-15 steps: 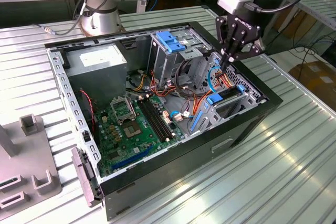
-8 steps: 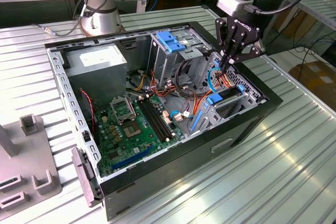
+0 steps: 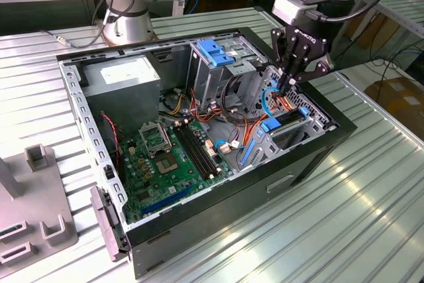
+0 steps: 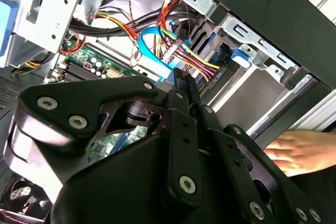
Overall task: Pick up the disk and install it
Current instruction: 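Insert the second disk wire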
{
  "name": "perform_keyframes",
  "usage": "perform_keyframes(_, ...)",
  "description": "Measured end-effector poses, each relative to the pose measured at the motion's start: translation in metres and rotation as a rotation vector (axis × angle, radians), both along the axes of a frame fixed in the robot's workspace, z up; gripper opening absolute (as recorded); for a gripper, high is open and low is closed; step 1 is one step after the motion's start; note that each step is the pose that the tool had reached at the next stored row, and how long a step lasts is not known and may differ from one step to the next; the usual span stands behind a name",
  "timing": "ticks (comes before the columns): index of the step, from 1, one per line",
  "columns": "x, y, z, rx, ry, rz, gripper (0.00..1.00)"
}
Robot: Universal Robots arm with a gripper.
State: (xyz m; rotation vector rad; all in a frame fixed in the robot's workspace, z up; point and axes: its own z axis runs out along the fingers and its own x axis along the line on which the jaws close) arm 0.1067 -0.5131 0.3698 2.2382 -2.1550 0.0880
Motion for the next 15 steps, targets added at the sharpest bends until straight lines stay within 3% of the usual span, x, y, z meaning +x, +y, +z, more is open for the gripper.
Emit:
perform_keyframes(9, 0.0000, 0.0000, -0.0100, -0.0141, 0.0000, 0.000, 0.18)
perform_keyframes(10, 0.0000, -0.0001, -0.0102, -0.0146, 0.0000, 0.000, 0.18)
perform_keyframes(11, 0.0000, -0.0002, -0.0103, -0.0149, 0.0000, 0.000, 0.10)
perform_keyframes(15, -0.0001, -0.0022, -0.0105, -0.0151, 0.0000, 0.000, 0.10)
